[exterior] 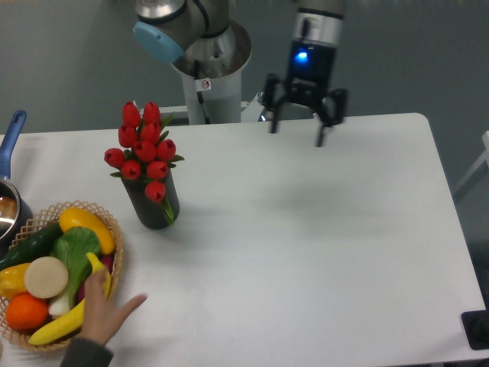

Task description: Insert the flowers into the vase

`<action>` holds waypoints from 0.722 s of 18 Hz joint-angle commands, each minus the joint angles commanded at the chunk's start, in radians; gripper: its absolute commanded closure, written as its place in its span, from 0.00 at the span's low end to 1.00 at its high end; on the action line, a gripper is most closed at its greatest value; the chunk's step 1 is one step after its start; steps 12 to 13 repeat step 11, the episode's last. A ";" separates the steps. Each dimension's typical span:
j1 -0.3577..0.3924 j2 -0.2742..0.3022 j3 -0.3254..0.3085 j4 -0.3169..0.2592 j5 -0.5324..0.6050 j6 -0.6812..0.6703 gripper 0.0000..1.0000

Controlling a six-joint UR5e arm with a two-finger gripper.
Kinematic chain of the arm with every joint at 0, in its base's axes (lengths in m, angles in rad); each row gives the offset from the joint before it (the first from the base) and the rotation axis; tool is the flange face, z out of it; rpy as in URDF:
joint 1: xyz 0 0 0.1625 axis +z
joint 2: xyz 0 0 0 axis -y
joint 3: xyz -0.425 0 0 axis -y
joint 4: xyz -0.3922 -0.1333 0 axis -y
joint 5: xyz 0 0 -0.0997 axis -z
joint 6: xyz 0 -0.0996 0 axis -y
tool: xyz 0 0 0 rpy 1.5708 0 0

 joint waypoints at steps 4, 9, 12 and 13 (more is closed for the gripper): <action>-0.005 -0.170 0.133 -0.017 0.135 0.005 0.00; -0.135 -0.313 0.342 -0.148 0.431 0.002 0.00; -0.141 -0.355 0.428 -0.236 0.436 0.002 0.00; -0.141 -0.355 0.428 -0.236 0.436 0.002 0.00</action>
